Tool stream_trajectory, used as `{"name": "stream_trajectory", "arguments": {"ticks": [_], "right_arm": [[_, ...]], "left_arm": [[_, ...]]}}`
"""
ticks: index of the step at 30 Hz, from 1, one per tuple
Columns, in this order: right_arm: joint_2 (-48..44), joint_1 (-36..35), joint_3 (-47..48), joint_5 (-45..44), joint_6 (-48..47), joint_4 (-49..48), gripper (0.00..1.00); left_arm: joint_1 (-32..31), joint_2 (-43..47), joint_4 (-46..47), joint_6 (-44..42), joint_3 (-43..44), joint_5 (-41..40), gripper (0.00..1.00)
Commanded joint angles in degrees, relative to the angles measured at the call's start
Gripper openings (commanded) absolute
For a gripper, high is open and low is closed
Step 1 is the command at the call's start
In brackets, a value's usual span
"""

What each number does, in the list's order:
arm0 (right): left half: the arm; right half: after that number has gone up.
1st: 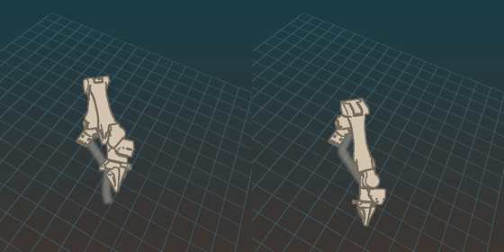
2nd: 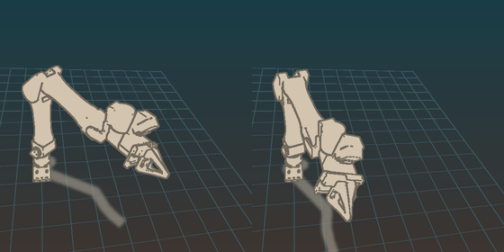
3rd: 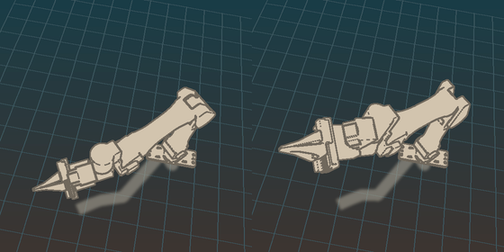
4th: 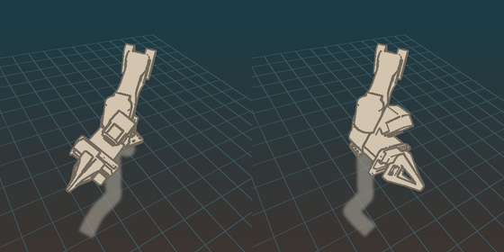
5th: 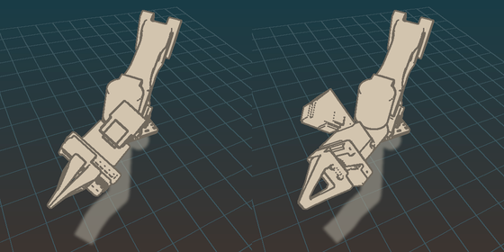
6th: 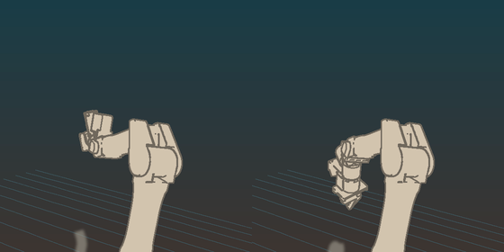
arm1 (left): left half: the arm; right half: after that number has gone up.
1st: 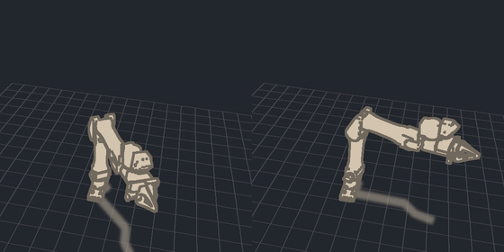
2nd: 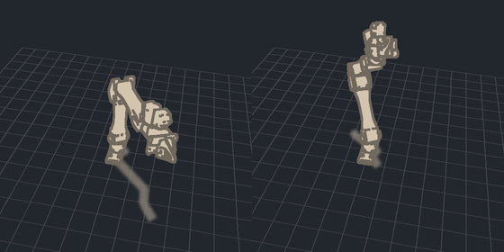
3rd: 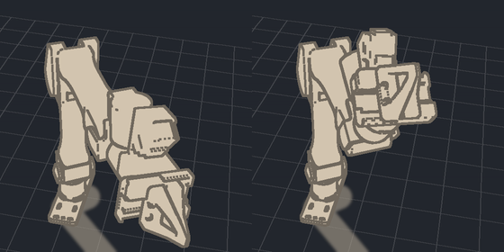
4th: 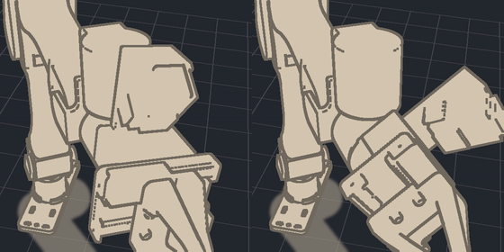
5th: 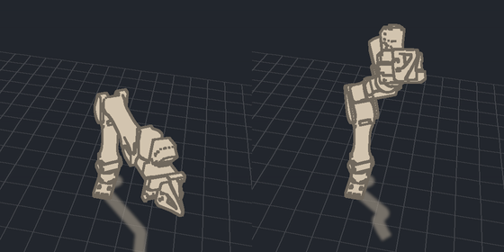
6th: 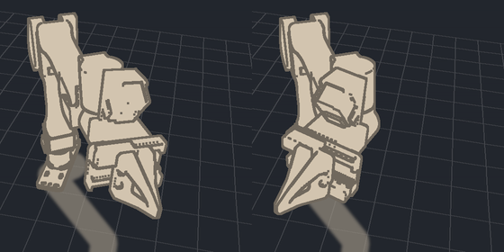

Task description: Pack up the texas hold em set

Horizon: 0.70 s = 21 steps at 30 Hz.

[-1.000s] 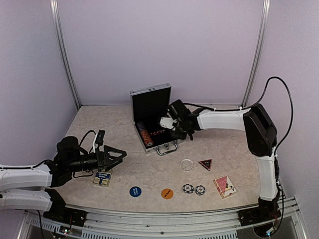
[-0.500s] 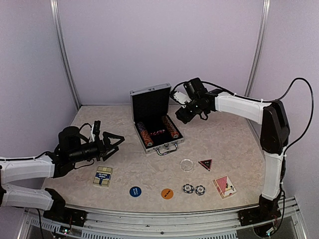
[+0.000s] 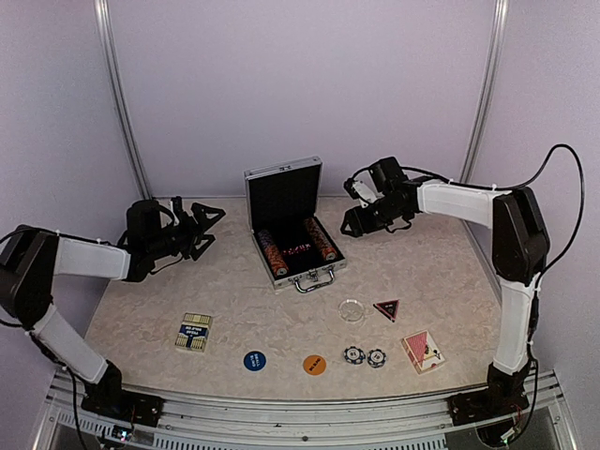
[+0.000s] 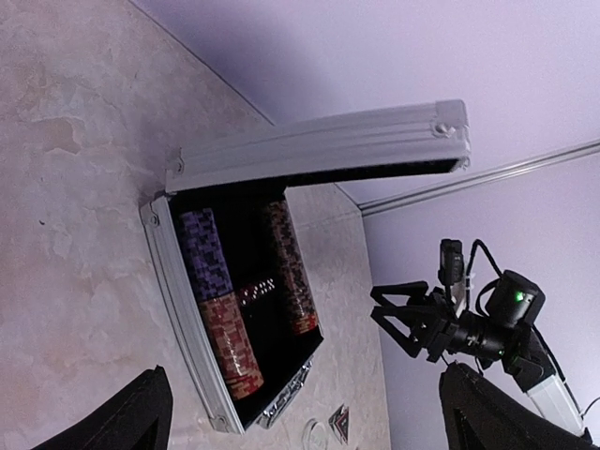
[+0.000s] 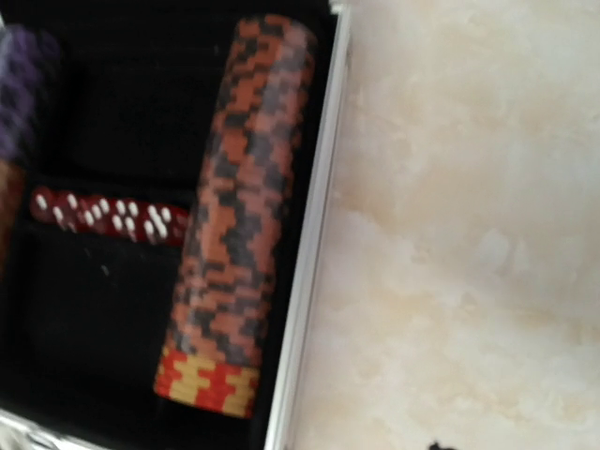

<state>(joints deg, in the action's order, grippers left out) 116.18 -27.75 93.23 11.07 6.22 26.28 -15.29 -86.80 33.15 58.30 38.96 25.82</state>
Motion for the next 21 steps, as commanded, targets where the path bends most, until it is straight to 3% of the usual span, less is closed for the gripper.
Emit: {"name": "stream_trajectory", "arguments": {"ticks": [1, 9, 21], "right_arm": [[0.9, 1.8, 0.4, 6.4, 5.8, -3.2, 0.58], [6.8, 1.8, 4.7, 5.5, 6.7, -1.5, 0.57], [11.1, 1.8, 6.8, 5.2, 9.5, -3.0, 0.57]], "left_arm": [[1.7, -10.7, 6.6, 3.3, 6.1, 3.5, 0.99], [1.8, -26.0, 21.8, 12.7, 11.8, 7.4, 0.99], [1.1, -32.7, 20.8, 13.1, 17.8, 7.0, 0.99]]}}
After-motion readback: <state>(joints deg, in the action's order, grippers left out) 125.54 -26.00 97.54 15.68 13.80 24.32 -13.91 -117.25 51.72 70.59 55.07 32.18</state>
